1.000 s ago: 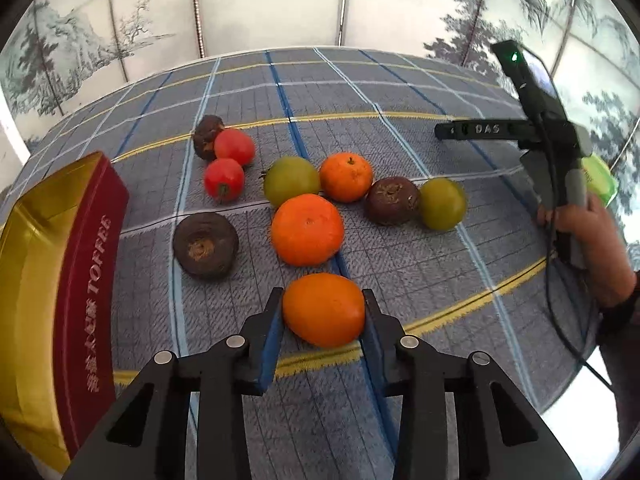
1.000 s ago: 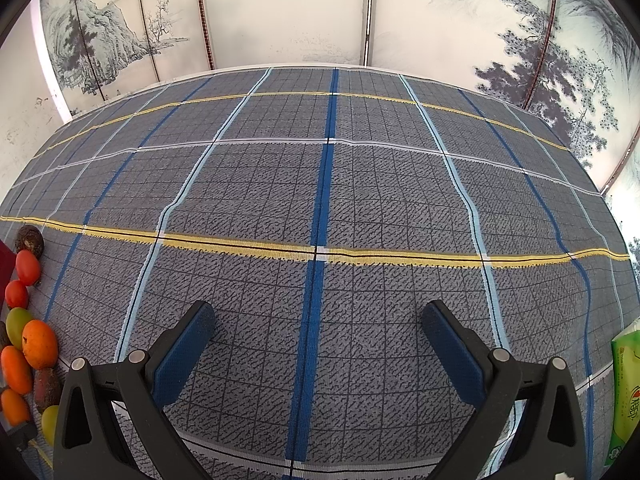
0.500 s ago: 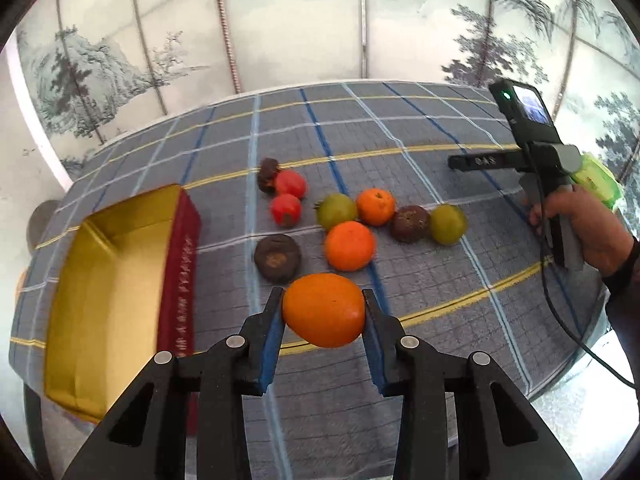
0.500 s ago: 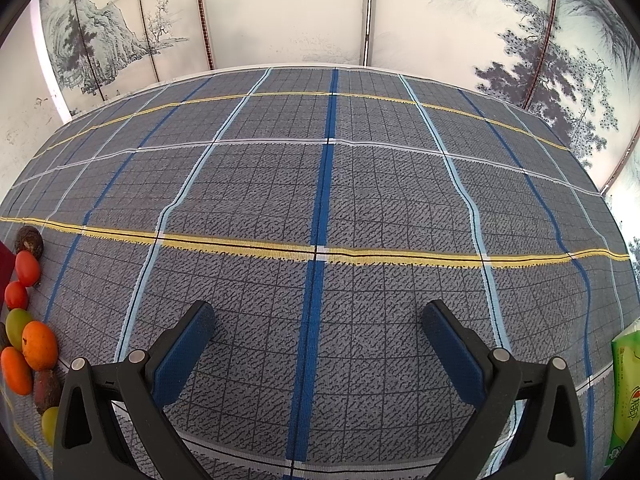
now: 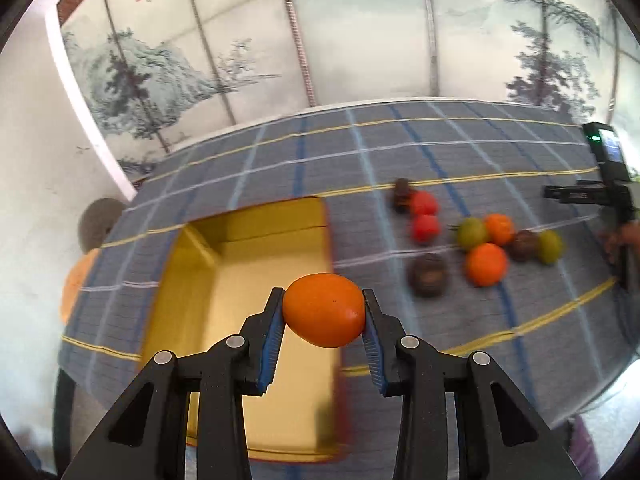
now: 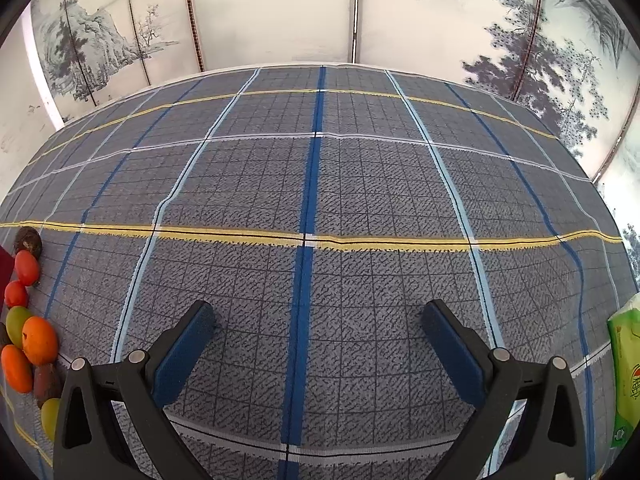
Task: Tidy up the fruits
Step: 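Carry the orange over the gold tin and open the left gripper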
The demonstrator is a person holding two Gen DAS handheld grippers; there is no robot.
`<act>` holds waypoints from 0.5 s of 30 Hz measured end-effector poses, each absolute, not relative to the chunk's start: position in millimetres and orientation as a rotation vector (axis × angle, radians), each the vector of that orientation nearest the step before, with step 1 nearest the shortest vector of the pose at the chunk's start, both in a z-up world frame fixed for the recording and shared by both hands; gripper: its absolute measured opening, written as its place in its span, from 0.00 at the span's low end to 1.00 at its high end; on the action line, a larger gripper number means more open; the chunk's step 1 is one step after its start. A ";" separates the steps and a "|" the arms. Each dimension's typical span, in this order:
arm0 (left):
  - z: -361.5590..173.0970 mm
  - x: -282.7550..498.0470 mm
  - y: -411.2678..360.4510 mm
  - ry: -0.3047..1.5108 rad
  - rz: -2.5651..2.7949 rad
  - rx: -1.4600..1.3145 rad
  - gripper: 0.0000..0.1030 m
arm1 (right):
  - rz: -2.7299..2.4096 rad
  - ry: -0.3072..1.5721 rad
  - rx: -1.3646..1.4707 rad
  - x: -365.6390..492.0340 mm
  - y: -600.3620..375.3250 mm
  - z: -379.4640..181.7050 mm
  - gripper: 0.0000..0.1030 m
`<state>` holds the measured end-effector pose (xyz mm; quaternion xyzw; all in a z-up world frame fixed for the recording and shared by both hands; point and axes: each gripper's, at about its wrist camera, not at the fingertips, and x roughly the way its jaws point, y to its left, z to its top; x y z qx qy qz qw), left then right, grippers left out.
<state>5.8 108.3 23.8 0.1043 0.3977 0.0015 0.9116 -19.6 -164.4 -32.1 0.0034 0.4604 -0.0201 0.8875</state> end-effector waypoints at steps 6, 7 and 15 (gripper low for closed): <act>16.1 25.0 144.2 0.831 0.077 0.254 0.37 | -0.042 0.957 0.007 -19.4 -164.2 -31.9 1.00; 14.7 27.6 148.0 0.829 0.090 0.270 0.37 | -0.042 0.957 0.007 -19.5 -164.2 -31.9 1.00; -3.0 61.5 172.5 0.872 0.135 0.320 0.37 | -0.042 0.957 0.008 -19.6 -163.9 -31.8 1.00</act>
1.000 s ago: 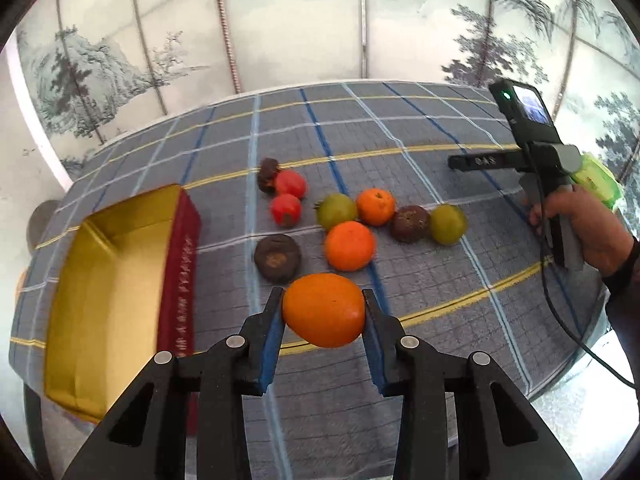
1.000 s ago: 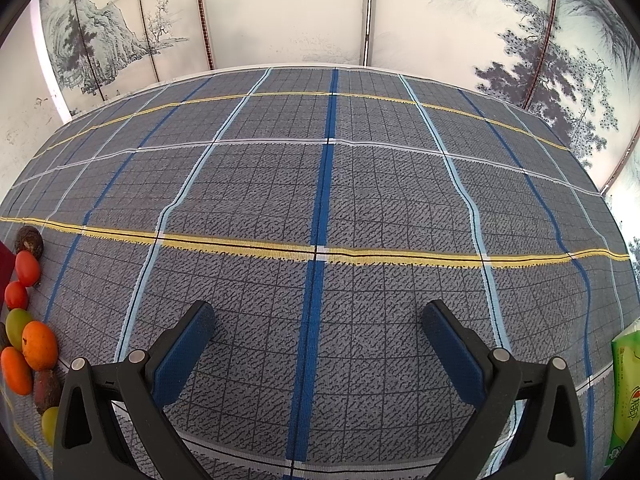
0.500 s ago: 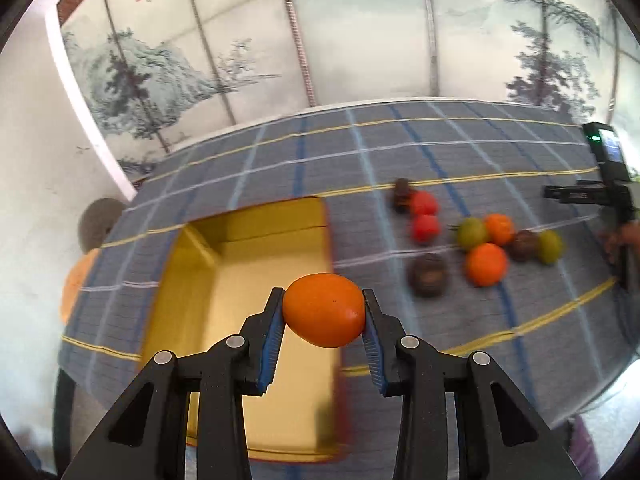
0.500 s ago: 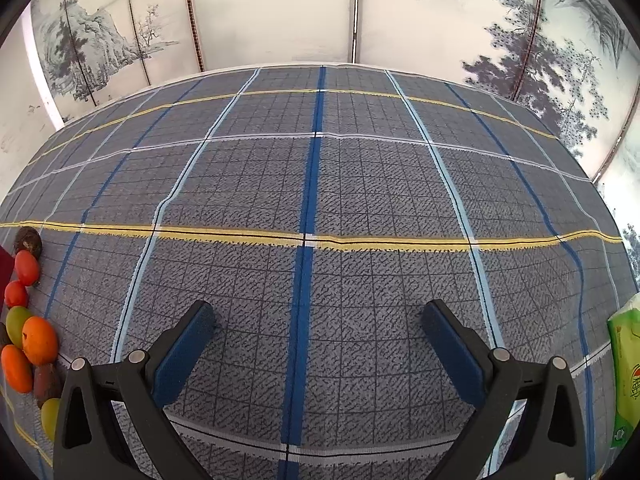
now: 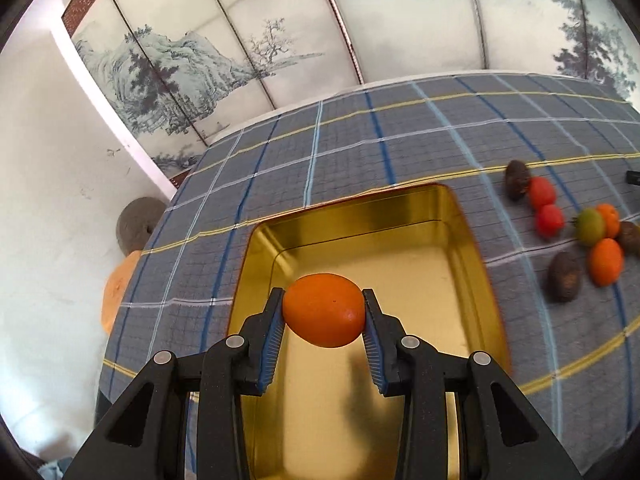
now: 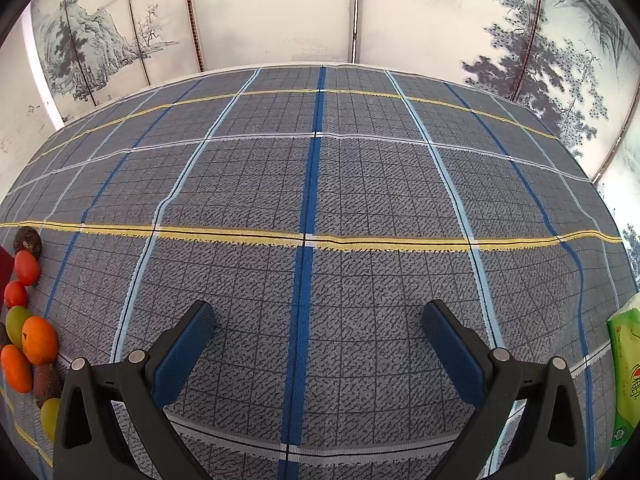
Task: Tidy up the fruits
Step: 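Carry the orange over the gold tin and open the left gripper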
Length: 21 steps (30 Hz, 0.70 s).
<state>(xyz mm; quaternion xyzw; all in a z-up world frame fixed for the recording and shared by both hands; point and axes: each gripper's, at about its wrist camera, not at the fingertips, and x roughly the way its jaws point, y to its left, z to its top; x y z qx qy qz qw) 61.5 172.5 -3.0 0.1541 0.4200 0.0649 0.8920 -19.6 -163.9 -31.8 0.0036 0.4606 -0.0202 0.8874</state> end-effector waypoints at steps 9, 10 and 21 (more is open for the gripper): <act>-15.1 91.7 189.6 0.908 0.165 0.359 0.37 | -0.042 0.958 0.008 -19.6 -163.8 -31.8 1.00; -16.6 94.3 191.1 0.913 0.170 0.361 0.37 | -0.042 0.958 0.008 -19.6 -163.8 -31.8 1.00; -29.7 113.2 206.7 0.954 0.200 0.373 0.39 | -0.042 0.958 0.008 -19.7 -163.7 -31.8 1.00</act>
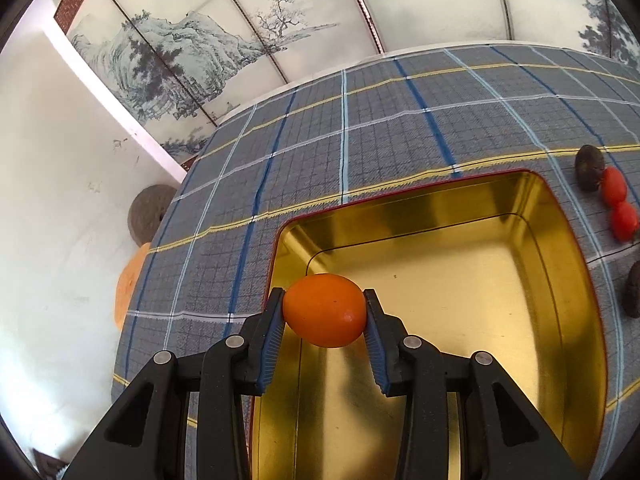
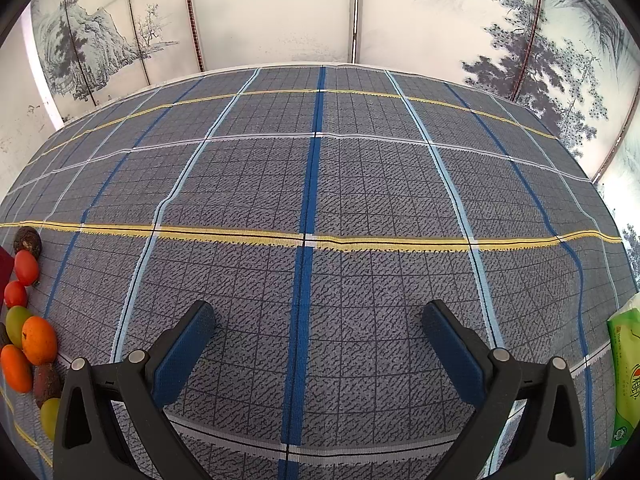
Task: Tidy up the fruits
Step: 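Carry the orange over the gold tin and open the left gripper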
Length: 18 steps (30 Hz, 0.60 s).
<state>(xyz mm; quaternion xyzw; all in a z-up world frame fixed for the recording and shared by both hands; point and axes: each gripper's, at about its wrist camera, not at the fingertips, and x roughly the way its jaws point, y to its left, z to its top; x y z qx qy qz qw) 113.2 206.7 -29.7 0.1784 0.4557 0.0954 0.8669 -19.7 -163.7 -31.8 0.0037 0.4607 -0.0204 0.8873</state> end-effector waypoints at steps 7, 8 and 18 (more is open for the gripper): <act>-34.3 118.9 214.0 0.975 0.208 0.370 0.39 | -0.042 0.958 0.008 -19.7 -163.7 -31.8 1.00; -34.9 120.1 214.2 0.979 0.207 0.368 0.39 | -0.042 0.958 0.008 -20.0 -163.7 -31.9 1.00; -37.0 122.4 215.0 0.973 0.205 0.387 0.39 | -0.043 0.958 0.008 -19.9 -163.5 -31.7 1.00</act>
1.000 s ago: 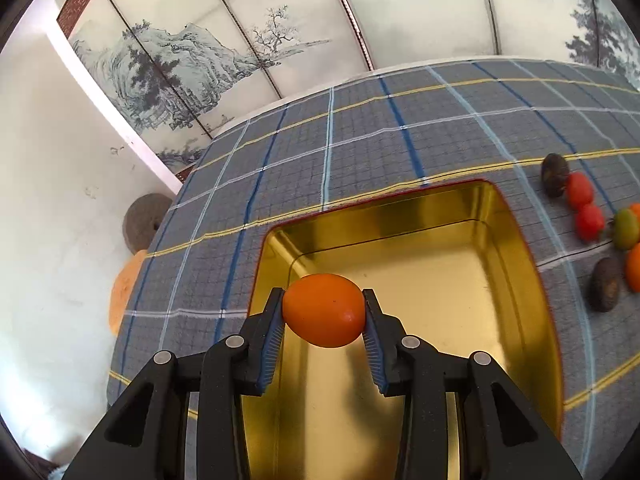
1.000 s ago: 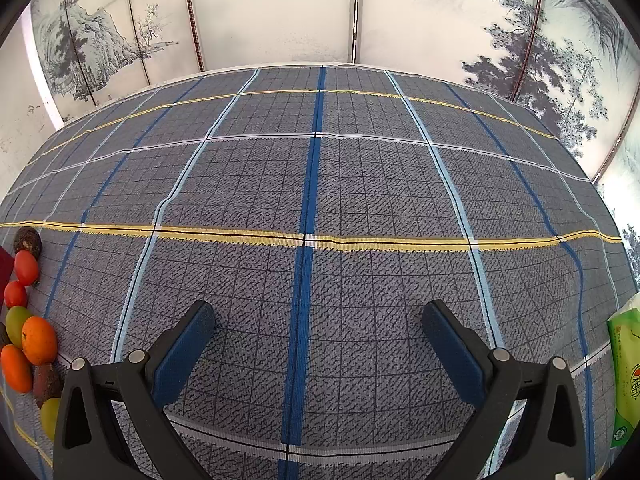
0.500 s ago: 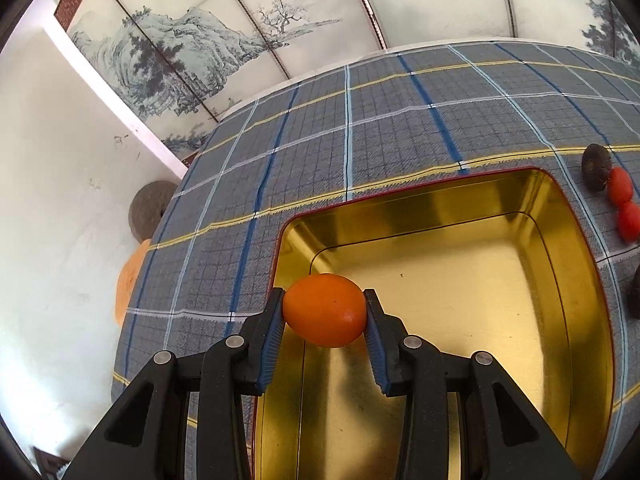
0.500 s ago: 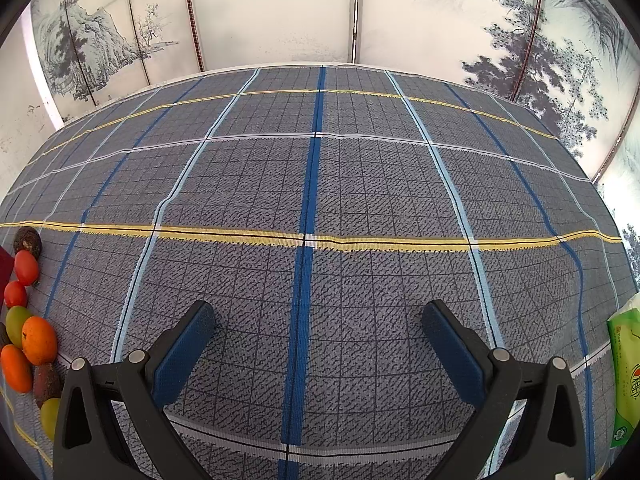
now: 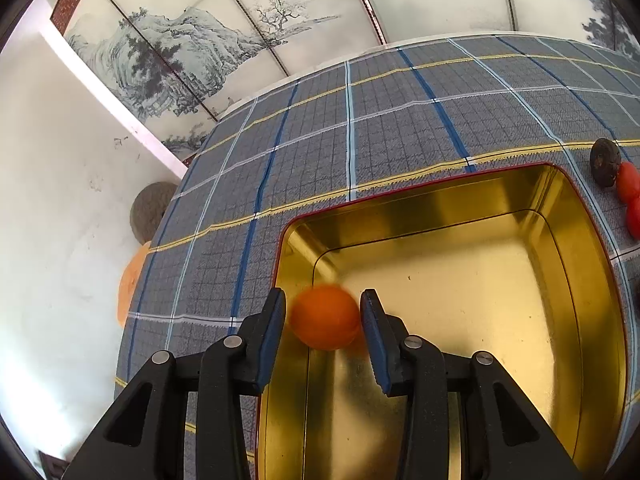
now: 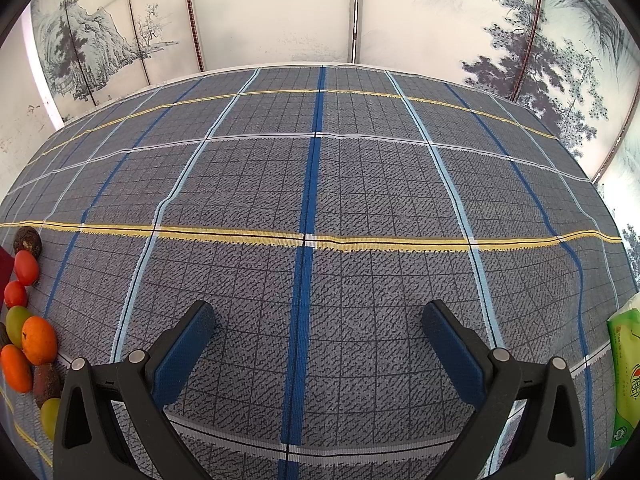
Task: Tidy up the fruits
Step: 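Carry the orange over the gold tin and open the left gripper, then grasp the green lime with the right gripper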
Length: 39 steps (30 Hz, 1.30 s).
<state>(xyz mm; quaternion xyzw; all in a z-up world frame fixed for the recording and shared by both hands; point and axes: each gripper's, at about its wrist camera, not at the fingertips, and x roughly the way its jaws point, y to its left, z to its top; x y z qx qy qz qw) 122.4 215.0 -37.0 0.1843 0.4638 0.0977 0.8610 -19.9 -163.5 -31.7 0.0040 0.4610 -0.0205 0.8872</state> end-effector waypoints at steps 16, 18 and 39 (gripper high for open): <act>13.0 74.2 200.2 0.832 0.227 0.311 0.58 | -0.044 0.959 0.009 -20.4 -163.4 -31.9 1.00; 21.6 59.9 192.1 0.814 0.224 0.294 0.58 | -0.045 0.959 0.010 -20.4 -163.7 -31.4 1.00; 30.7 -71.6 122.9 0.818 -0.009 0.117 0.64 | 0.516 0.784 -0.208 -159.6 -55.0 11.3 0.65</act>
